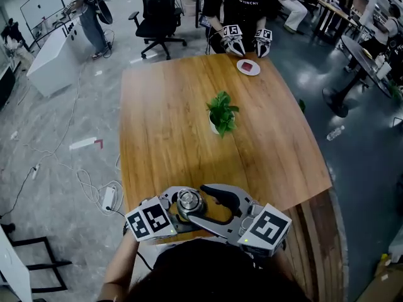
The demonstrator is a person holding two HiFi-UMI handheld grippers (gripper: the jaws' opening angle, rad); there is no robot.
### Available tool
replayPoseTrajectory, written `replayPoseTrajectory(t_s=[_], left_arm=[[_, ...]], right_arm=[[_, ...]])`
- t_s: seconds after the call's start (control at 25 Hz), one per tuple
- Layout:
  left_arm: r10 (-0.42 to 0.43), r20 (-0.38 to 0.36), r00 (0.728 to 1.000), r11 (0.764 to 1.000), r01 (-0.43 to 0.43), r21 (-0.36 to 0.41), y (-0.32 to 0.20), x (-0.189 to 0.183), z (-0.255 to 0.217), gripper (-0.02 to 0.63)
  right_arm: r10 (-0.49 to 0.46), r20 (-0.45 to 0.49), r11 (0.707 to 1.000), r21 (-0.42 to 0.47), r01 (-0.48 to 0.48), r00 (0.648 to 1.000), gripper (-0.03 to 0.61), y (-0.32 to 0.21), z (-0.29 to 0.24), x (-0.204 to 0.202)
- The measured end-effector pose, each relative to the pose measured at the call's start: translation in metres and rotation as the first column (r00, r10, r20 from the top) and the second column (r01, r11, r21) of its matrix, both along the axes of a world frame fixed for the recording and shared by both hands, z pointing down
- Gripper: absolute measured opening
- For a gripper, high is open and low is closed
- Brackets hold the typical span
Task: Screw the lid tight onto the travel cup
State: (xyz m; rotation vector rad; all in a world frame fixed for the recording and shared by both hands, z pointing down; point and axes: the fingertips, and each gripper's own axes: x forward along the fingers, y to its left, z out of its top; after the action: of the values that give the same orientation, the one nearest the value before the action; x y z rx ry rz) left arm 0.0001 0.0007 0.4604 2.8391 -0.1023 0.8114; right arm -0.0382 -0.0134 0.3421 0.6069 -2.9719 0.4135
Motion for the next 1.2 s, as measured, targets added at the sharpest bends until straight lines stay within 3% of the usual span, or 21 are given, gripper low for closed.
replayPoseTrajectory(t_s=[0.12,0.24,0.32,0.44,0.56,0.64,0.68,0.76,0.84,0.96,1.08,1.2], left_arm=[[0.193,-0.053,0.980,0.980,-0.195,-0.048,0.030,0.006,-0.010,0.387],[0.241,-0.046,0.969,0.966,-0.245,-0.089,0.041,0.012,-0.008,0.387],[0.195,-0.002,0.981,0.978,-0.195,-0.071,0.034,0.012,0.001,0.387],[0.054,0.062,0.997,0.999,-0.053,-0.011,0.008,0.007,0.009,0.387],[-0.112,0.092,0.989,0.993,0.109,0.042,-0.017,0.002,0.010,0.387],[-0.173,0.090,0.981,0.983,0.167,0.069,-0.024,0.002,0.009,0.387],[-0.151,0.074,0.986,0.987,0.146,0.067,-0.021,0.003,0.007,0.387],[-0.016,0.016,1.000,0.999,0.015,0.033,-0.003,0.006,0.003,0.387],[0.120,-0.021,0.993,0.993,-0.120,0.002,0.016,0.008,-0.001,0.387],[0.223,-0.016,0.975,0.975,-0.223,-0.020,0.031,0.008,-0.001,0.387],[0.202,0.026,0.979,0.979,-0.201,-0.023,0.027,0.011,0.007,0.387],[0.012,0.093,0.996,1.000,-0.013,0.016,-0.001,0.010,0.016,0.387]], right_arm=[[-0.148,-0.002,0.989,0.007,0.148,0.989,0.265,0.018,0.000,-0.004],[-0.176,-0.094,0.982,0.055,0.182,0.980,0.265,0.024,0.011,-0.010],[-0.121,-0.149,0.988,0.079,0.134,0.981,0.265,0.019,0.018,-0.011],[0.013,-0.201,0.994,0.112,0.010,0.979,0.264,0.004,0.025,-0.010],[0.133,-0.214,0.985,0.139,-0.105,0.968,0.264,-0.010,0.026,-0.006],[0.149,-0.194,0.981,0.152,-0.121,0.970,0.264,-0.013,0.023,-0.006],[0.125,-0.171,0.984,0.149,-0.099,0.977,0.265,-0.011,0.020,-0.008],[0.029,-0.124,0.993,0.121,-0.014,0.992,0.265,-0.001,0.017,-0.011],[-0.073,-0.086,0.993,0.083,0.080,0.994,0.265,0.010,0.013,-0.013],[-0.163,-0.064,0.985,0.043,0.166,0.985,0.268,0.021,0.013,-0.013],[-0.139,-0.093,0.987,0.065,0.145,0.986,0.267,0.016,0.018,-0.012],[0.024,-0.149,0.994,0.111,-0.008,0.989,0.265,-0.002,0.025,-0.006]])
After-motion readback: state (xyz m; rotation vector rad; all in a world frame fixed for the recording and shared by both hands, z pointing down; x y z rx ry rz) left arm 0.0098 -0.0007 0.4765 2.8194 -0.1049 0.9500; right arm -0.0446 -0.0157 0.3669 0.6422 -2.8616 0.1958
